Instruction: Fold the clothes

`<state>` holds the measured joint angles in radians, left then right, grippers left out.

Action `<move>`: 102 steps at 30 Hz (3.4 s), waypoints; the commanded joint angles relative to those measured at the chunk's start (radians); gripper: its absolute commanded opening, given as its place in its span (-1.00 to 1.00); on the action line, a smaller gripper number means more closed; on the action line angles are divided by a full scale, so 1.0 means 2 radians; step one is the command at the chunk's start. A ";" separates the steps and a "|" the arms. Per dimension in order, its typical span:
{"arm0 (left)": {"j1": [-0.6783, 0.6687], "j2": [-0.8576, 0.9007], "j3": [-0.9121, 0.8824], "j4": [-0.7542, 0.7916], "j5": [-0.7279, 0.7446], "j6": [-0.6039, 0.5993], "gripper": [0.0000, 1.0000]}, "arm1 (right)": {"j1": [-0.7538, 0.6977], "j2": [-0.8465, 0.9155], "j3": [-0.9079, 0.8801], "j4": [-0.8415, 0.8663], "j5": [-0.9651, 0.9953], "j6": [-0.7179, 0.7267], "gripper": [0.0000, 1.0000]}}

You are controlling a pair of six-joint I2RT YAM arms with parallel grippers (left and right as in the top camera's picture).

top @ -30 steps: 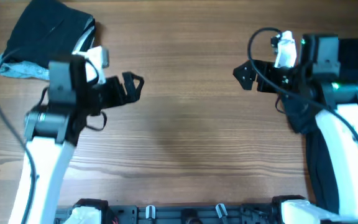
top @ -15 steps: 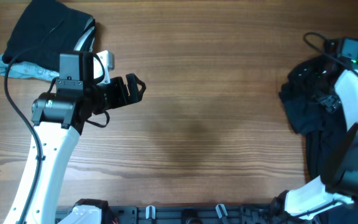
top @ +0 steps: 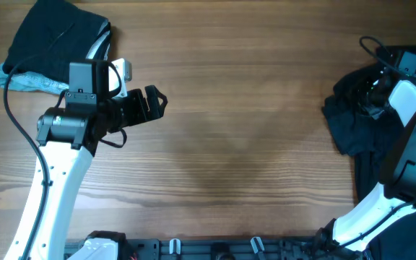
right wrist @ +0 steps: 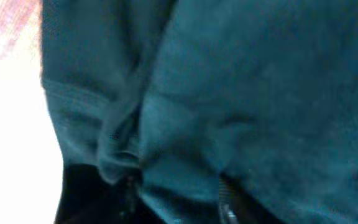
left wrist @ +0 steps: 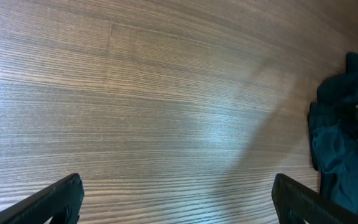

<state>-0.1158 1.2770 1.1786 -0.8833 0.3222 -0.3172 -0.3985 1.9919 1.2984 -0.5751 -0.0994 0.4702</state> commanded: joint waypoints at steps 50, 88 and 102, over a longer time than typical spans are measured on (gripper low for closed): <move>0.002 -0.056 0.031 0.016 -0.005 -0.003 0.81 | 0.059 -0.301 0.090 -0.150 -0.161 -0.105 -0.91; -0.173 0.367 0.089 0.114 -0.014 0.144 -0.04 | 0.372 -0.428 0.110 -0.221 0.131 0.053 0.66; -0.054 0.324 0.089 0.054 -0.154 0.065 -0.92 | 0.372 -0.424 0.110 -0.240 0.161 0.053 0.68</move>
<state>-0.3420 2.0026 1.3567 -0.7448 0.0711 -0.1448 0.3496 1.1332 1.5127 -1.0431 0.1833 0.5644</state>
